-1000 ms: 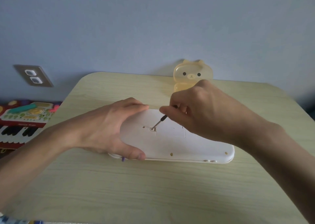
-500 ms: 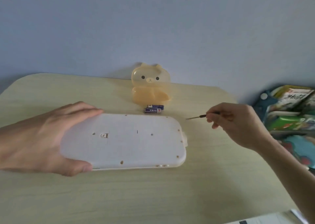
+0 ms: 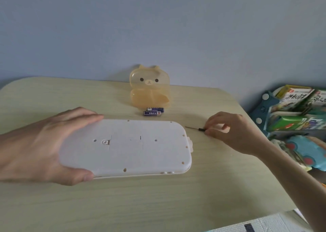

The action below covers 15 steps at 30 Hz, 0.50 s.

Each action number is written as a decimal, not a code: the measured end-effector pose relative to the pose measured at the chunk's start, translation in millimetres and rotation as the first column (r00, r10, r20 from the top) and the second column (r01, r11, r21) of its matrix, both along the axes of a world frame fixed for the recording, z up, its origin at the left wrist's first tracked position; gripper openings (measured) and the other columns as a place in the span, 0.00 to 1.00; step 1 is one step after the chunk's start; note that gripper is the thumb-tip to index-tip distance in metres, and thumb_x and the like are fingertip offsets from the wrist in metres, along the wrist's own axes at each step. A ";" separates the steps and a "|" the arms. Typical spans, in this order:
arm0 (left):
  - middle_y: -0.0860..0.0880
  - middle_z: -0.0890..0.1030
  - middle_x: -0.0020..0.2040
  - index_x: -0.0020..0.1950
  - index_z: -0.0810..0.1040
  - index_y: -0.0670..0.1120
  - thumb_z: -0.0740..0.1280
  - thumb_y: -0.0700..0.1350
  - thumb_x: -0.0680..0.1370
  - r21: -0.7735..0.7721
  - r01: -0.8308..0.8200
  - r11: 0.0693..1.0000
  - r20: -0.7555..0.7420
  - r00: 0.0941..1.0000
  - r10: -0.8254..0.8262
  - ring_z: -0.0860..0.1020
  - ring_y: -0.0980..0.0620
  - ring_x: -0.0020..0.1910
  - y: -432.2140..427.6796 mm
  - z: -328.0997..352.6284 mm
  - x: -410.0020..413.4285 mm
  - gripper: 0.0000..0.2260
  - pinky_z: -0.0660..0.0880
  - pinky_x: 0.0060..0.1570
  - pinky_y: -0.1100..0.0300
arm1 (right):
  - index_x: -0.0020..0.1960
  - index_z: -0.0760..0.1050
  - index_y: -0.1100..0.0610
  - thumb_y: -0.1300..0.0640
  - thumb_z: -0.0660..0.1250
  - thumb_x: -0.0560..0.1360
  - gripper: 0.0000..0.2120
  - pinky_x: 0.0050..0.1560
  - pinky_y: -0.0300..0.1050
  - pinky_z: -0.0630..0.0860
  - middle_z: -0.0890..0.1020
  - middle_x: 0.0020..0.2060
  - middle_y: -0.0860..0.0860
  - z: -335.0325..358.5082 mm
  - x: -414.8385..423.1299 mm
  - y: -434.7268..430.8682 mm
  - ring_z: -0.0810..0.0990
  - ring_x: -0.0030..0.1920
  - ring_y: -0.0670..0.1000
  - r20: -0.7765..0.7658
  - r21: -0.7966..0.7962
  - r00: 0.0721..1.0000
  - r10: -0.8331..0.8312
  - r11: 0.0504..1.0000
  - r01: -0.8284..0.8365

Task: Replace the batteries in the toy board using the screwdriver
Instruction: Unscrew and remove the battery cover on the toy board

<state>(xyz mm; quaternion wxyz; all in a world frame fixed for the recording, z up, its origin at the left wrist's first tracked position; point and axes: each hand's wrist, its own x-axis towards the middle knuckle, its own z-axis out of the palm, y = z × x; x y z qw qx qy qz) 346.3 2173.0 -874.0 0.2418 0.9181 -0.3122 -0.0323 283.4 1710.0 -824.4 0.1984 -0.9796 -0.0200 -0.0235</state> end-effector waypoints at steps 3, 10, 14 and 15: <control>0.73 0.63 0.75 0.81 0.68 0.56 0.70 0.83 0.57 -0.005 0.071 0.997 0.024 0.997 -0.071 0.66 0.69 0.76 -6.9 20.6 -5.0 0.57 0.68 0.73 0.59 | 0.54 0.84 0.43 0.47 0.74 0.76 0.07 0.54 0.43 0.80 0.83 0.53 0.36 14.0 5.4 11.2 0.79 0.52 0.34 0.033 -0.056 0.998 0.061 0.997 -0.059; 0.70 0.62 0.75 0.84 0.62 0.56 0.74 0.78 0.59 0.072 0.080 0.994 -0.014 0.997 -0.079 0.60 0.74 0.76 -14.4 42.6 -16.1 0.58 0.52 0.71 0.81 | 0.64 0.83 0.46 0.42 0.70 0.77 0.18 0.65 0.38 0.74 0.83 0.62 0.43 48.5 11.9 127.8 0.79 0.65 0.42 0.054 -0.027 0.856 0.514 0.858 -0.513; 0.71 0.60 0.76 0.85 0.59 0.56 0.74 0.76 0.60 0.079 0.063 0.995 -0.069 0.996 -0.057 0.59 0.75 0.75 -14.9 48.5 -18.9 0.58 0.52 0.69 0.83 | 0.68 0.79 0.42 0.38 0.65 0.78 0.21 0.69 0.48 0.71 0.77 0.71 0.45 35.2 17.6 169.7 0.72 0.71 0.47 -0.047 -0.078 0.763 0.644 0.760 -0.646; 0.71 0.60 0.75 0.85 0.59 0.56 0.74 0.76 0.60 0.076 0.062 0.995 -0.078 0.995 -0.056 0.59 0.75 0.75 -15.2 49.8 -19.6 0.58 0.53 0.68 0.83 | 0.69 0.78 0.40 0.37 0.63 0.78 0.22 0.70 0.50 0.70 0.75 0.72 0.44 31.9 18.9 174.0 0.71 0.71 0.46 -0.055 -0.099 0.750 0.659 0.744 -0.660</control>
